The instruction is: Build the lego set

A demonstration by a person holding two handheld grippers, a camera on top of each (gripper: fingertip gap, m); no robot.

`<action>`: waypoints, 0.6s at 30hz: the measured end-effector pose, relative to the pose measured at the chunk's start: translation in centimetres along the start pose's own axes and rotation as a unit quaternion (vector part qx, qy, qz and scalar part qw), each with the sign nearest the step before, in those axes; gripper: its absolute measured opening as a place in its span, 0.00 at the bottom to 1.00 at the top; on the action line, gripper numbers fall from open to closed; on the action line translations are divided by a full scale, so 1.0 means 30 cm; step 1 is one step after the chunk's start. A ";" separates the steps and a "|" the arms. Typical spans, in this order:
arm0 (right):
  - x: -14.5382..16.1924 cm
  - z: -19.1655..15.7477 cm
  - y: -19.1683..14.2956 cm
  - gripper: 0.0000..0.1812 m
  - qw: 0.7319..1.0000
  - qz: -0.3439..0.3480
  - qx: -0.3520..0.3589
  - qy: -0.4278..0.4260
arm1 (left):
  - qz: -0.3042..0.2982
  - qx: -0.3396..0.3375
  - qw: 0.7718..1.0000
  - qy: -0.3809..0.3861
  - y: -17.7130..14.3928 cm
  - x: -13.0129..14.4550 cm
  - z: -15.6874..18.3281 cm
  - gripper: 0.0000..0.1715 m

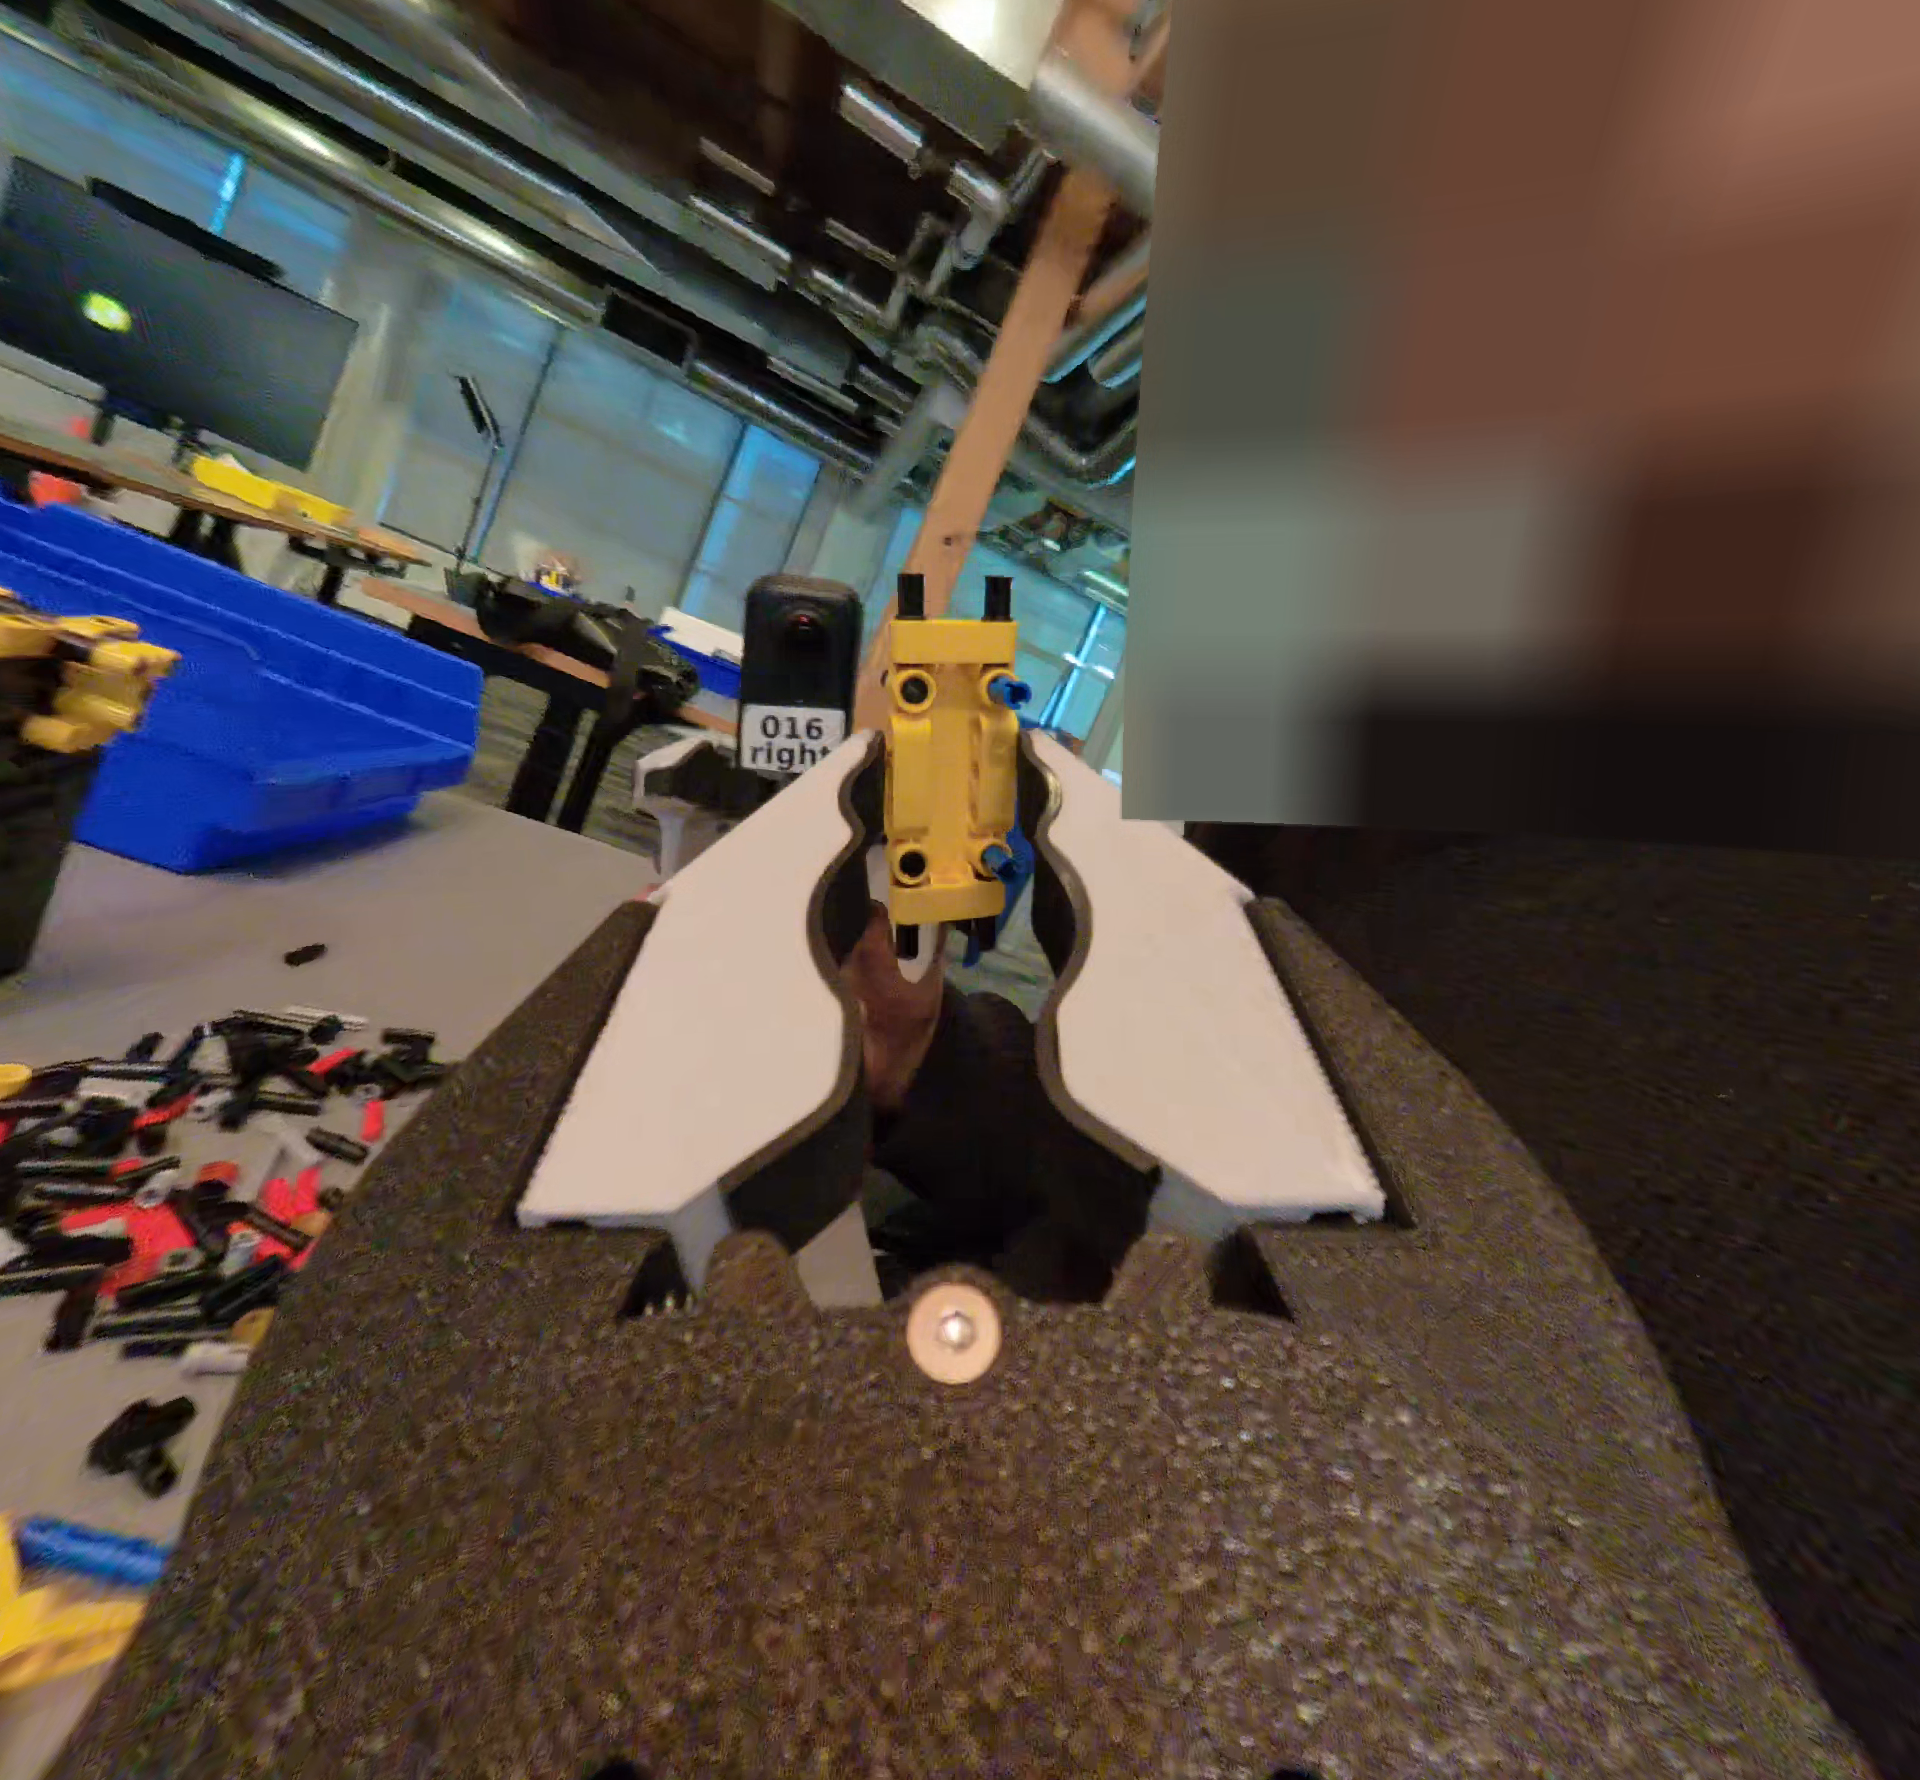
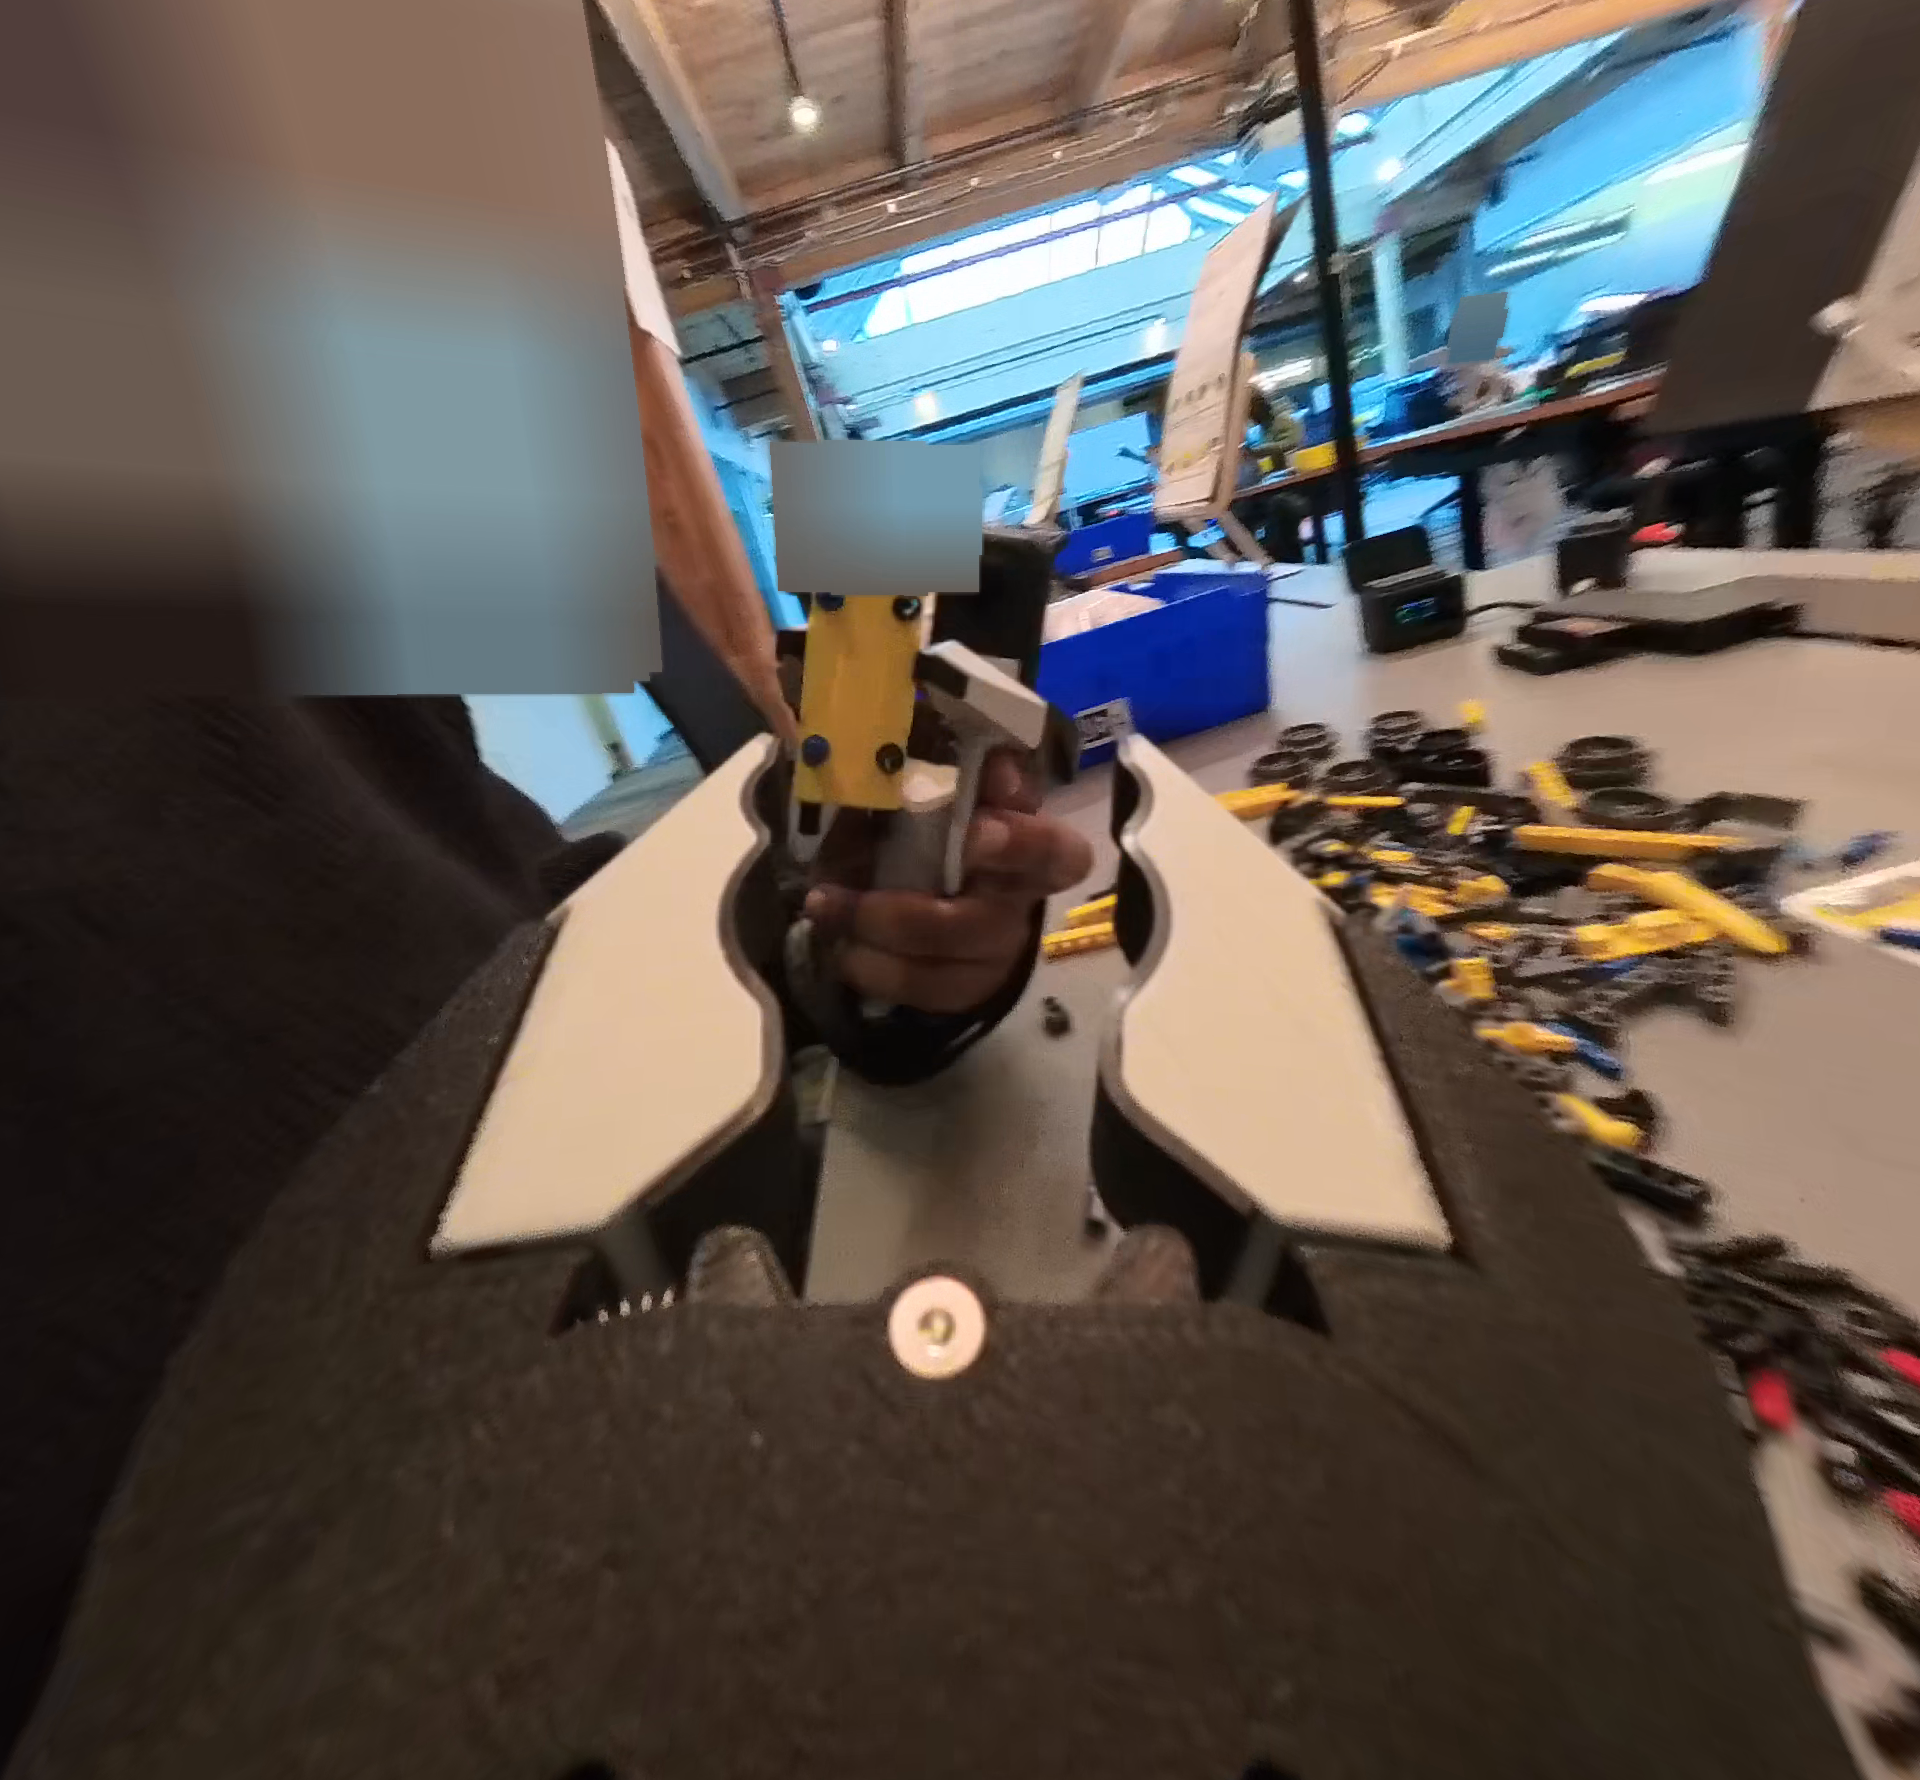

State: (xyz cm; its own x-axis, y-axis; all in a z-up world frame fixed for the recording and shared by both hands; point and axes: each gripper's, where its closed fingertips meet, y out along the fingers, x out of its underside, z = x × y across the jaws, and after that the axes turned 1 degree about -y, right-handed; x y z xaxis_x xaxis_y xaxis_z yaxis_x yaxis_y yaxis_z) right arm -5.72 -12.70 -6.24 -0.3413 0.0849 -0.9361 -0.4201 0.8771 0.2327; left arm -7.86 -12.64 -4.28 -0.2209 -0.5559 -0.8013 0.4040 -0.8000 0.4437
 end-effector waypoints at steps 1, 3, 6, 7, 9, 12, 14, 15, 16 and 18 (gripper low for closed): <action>0.010 -0.011 0.012 0.34 1.000 -0.001 -0.011 0.011 | -0.013 0.000 1.000 -0.002 0.007 0.015 0.000 0.14; 0.021 -0.027 0.029 0.34 0.999 0.002 -0.026 0.021 | -0.032 0.002 0.999 -0.015 0.016 0.041 -0.002 0.14; 0.030 -0.040 0.035 0.33 0.999 -0.005 -0.040 0.035 | -0.042 -0.003 0.999 -0.029 0.019 0.056 -0.014 0.14; 0.027 -0.043 0.032 0.32 0.998 -0.005 -0.043 0.038 | -0.046 -0.008 0.998 -0.032 0.019 0.060 -0.021 0.14; 0.024 -0.038 0.025 0.30 0.998 -0.006 -0.039 0.042 | -0.048 -0.015 0.998 -0.036 0.016 0.062 -0.034 0.14; 0.037 0.006 0.015 0.28 0.999 -0.022 -0.001 0.041 | -0.016 -0.029 0.999 -0.011 -0.003 0.023 -0.042 0.14; 0.044 0.023 0.011 0.27 0.998 -0.027 0.010 0.050 | -0.002 -0.037 0.999 0.002 -0.014 0.005 -0.045 0.14; 0.048 0.022 0.013 0.27 0.998 -0.029 0.006 0.063 | 0.002 -0.037 0.999 0.006 -0.016 0.001 -0.044 0.14; 0.053 0.019 0.018 0.27 0.996 -0.031 0.000 0.078 | 0.004 -0.037 0.999 0.009 -0.015 0.000 -0.043 0.14; 0.068 0.019 0.031 0.27 0.994 -0.033 -0.005 0.107 | 0.000 -0.039 0.999 0.015 -0.013 0.005 -0.043 0.14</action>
State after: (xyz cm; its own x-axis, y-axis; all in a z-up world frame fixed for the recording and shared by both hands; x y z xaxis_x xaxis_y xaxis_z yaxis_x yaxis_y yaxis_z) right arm -6.33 -11.45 -8.09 -0.4831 -0.0764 -0.8722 -0.4563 0.8722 0.1763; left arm -6.90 -12.12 -5.10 -0.1950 -0.5487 -0.8129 0.4725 -0.7789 0.4124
